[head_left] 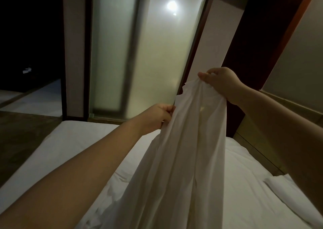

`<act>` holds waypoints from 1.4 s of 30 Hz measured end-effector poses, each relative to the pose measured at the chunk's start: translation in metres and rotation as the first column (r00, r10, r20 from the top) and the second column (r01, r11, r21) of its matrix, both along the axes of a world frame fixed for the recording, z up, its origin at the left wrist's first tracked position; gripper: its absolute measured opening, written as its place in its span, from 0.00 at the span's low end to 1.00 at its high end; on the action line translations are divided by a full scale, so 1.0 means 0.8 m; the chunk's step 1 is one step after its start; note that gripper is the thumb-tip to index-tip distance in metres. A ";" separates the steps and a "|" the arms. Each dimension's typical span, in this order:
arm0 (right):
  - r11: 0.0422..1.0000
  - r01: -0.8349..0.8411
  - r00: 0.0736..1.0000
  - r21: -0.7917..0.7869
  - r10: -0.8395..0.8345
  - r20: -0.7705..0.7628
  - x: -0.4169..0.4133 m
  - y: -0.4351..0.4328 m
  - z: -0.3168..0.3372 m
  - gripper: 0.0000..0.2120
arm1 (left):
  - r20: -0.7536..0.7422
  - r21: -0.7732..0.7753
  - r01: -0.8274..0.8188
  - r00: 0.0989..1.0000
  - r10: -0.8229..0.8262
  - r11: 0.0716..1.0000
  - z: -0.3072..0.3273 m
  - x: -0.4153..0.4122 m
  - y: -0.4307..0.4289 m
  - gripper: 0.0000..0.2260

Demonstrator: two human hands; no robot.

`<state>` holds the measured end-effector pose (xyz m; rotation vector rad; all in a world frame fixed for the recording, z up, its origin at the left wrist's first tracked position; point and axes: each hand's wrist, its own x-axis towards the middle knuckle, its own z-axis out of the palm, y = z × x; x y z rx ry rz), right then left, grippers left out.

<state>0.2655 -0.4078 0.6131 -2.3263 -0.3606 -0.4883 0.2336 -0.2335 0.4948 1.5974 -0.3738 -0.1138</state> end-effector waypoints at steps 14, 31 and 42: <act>1.000 0.016 0.999 0.007 -0.017 0.037 -0.005 0.003 -0.004 0.13 | 0.063 0.476 -0.107 0.994 0.087 0.873 -0.007 -0.021 -0.024 0.09; 0.988 0.106 0.991 0.111 -0.113 0.065 -0.011 -0.066 -0.021 0.14 | 0.176 0.193 -0.531 0.846 0.503 0.825 -0.083 -0.050 -0.056 0.03; 0.992 0.125 0.989 -0.007 -0.125 -0.084 -0.011 -0.164 -0.070 0.15 | 0.094 0.000 -0.503 0.860 0.501 0.864 -0.011 -0.076 -0.049 0.04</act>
